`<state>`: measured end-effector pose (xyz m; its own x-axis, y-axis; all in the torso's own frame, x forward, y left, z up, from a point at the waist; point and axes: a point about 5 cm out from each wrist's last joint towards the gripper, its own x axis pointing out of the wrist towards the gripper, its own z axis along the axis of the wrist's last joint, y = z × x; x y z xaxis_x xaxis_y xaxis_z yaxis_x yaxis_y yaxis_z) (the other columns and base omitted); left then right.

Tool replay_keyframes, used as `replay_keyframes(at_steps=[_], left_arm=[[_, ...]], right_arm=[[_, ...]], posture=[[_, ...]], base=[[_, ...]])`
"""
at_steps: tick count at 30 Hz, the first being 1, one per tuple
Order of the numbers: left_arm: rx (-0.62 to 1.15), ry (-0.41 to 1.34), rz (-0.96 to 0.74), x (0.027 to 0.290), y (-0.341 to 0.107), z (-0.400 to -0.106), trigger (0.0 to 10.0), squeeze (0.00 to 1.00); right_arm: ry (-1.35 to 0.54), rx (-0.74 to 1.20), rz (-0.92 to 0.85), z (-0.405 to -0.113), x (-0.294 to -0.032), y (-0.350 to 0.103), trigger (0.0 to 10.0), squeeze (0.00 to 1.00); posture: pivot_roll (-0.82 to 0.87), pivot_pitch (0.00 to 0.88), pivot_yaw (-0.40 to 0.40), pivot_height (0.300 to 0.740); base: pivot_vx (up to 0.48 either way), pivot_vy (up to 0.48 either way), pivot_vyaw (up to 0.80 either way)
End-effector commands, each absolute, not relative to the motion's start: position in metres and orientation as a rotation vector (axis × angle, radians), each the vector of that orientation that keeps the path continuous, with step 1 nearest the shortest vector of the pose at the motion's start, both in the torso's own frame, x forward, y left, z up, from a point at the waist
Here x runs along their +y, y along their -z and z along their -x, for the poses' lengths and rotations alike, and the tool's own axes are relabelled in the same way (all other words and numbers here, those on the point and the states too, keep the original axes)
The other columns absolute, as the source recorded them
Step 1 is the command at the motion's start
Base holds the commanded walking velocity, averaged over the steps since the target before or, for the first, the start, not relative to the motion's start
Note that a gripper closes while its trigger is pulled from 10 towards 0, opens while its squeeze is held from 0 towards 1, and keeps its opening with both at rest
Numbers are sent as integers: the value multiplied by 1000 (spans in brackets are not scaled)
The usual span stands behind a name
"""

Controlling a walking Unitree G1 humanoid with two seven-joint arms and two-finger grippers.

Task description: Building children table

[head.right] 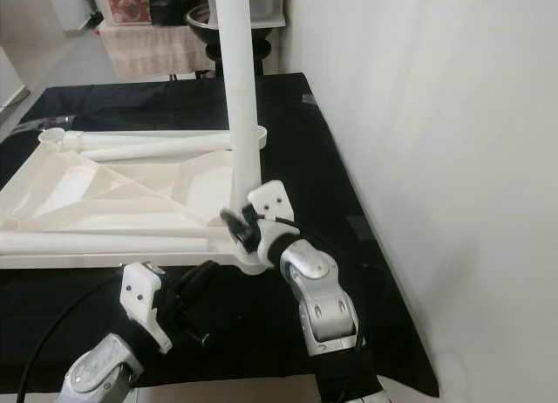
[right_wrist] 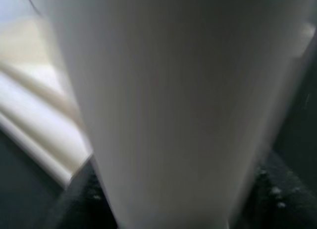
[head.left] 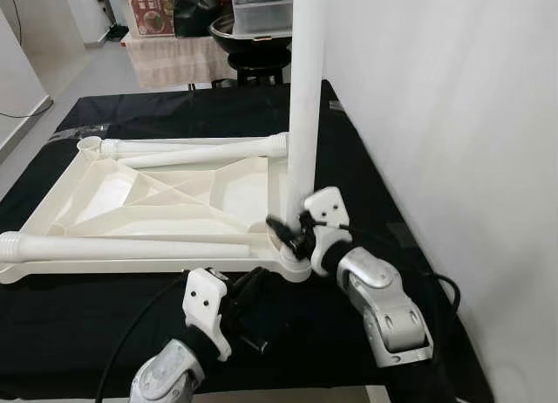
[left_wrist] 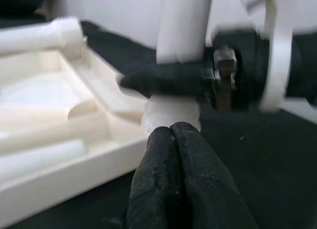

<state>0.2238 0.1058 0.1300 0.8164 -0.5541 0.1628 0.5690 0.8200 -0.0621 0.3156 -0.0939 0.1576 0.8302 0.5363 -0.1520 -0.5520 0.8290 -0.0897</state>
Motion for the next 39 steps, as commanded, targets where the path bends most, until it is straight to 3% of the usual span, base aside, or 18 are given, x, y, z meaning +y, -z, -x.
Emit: replay_keyframes(at_steps=[1,3,4,7,11,17,18,35,36,37,38,39], left_arm=[[-126,588,107,108,-126,-222,10000,0],[-128,596,108,107,-127,-223,10000,0],[-131,610,108,106,-128,-223,10000,0],[-130,607,114,110,-131,-224,10000,0],[-134,589,123,117,-137,-226,10000,0],[-110,546,126,134,-140,-229,10000,0],[-91,563,115,131,-136,-225,10000,0],[-68,597,112,118,-136,-204,10000,0],[-69,606,110,119,-137,-204,10000,0],[-71,611,108,120,-137,-203,10000,0],[-71,611,108,120,-137,-203,10000,0],[-72,612,106,122,-138,-202,10000,0]], right_arm=[[-612,111,121,-316,-94,-164,10000,1000],[-701,76,126,-317,-96,-174,10000,1000],[-815,46,164,-318,-99,-183,10000,0],[-1074,81,300,-317,-111,-186,10000,0],[-1135,164,370,-332,-131,-184,10000,0],[-1218,206,323,-351,-141,-198,10000,0],[-1196,199,303,-357,-143,-201,0,0],[-1108,181,183,-346,-168,-178,0,0],[-1007,177,180,-342,-166,-169,0,0],[-744,180,157,-339,-158,-157,0,0],[-744,180,157,-339,-158,-157,0,0],[-537,186,140,-334,-156,-150,0,0]], posture=[[9,125,28,740],[7,116,34,740],[5,117,38,740],[-1,111,50,740],[1,120,65,740],[12,89,75,740],[6,83,80,740],[3,157,63,740],[1,173,57,740],[2,181,50,740],[2,181,50,740],[2,181,51,740]], base=[[0,0,0],[0,0,0],[0,0,0],[0,0,0],[0,0,0],[0,0,0],[0,0,0],[0,0,0],[0,0,0],[0,0,0],[0,0,0],[0,0,0]])
